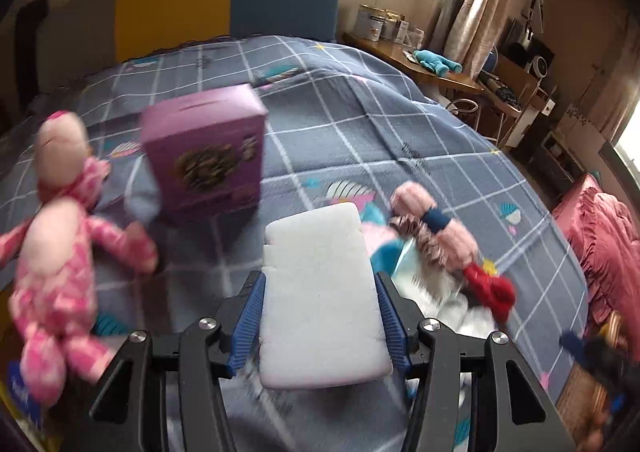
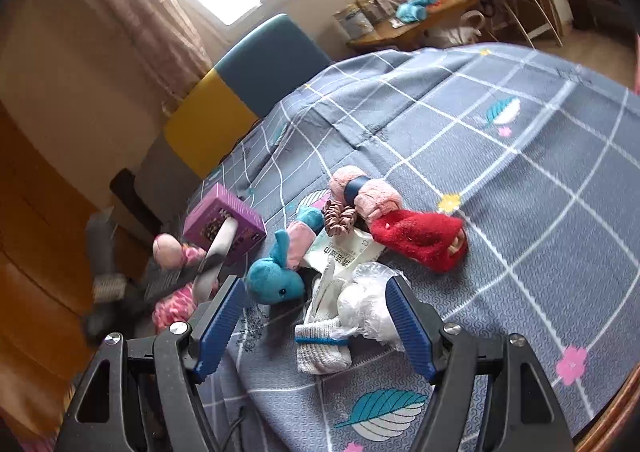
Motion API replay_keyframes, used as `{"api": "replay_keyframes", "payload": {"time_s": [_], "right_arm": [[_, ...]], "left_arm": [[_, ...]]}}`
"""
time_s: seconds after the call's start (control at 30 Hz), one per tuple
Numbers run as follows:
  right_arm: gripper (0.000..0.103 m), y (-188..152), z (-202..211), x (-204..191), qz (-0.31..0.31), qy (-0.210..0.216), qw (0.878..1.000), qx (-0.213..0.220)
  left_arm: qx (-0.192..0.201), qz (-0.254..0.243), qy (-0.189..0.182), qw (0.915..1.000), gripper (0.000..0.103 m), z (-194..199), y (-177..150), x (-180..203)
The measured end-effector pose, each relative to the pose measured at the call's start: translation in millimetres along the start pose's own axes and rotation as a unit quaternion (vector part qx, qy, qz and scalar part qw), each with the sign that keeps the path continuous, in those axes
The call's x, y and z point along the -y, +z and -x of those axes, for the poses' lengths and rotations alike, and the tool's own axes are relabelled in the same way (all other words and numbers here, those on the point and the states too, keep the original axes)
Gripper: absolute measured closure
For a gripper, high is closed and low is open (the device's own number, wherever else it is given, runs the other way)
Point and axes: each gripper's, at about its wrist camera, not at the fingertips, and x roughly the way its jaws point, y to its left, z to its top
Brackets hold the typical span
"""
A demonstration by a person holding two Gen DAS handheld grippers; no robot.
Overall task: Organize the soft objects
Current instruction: 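Lift the white sponge block with the left tool while the right tool grasps the white knit glove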
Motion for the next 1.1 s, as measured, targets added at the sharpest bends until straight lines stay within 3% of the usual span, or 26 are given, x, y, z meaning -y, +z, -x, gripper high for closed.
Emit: {"api": "replay_keyframes", "payload": {"time_s": [0.2,0.37,0.43,0.57,0.6,0.8,0.93,1.1], "right_arm": [[0.029,2,0,15,-0.047,0.004,0.999,-0.005],[0.034,0,-2,5,-0.019,-0.011,1.0,-0.014],[0.042,-3,-4,-3,0.006,-0.017,1.0,-0.023],[0.066,-7,-10,-15,0.05,-0.039,0.997,-0.042],[0.068,-8,-12,-19,0.061,-0.046,0.996,-0.051],[0.068,-25,-38,-45,0.131,-0.06,0.982,-0.12],[0.067,-38,-65,-51,0.129,-0.077,0.973,-0.173],[0.048,-40,-92,-47,0.119,-0.121,0.963,-0.21]], "left_arm": [[-0.019,-0.014,0.038,0.999,0.048,20,-79,-10],[-0.029,-0.029,0.087,0.9954,0.047,0,-125,-13],[-0.04,-0.044,0.097,0.9936,0.044,-12,-134,-13],[-0.006,-0.048,0.094,0.9944,0.043,-16,-144,-12],[-0.005,-0.047,0.092,0.9946,0.043,-16,-145,-13],[0.007,-0.048,0.078,0.9958,0.043,-13,-150,-17],[0.014,-0.043,0.07,0.9965,0.043,-10,-151,-19],[0.018,-0.035,0.059,0.9975,0.043,-9,-151,-22]]}}
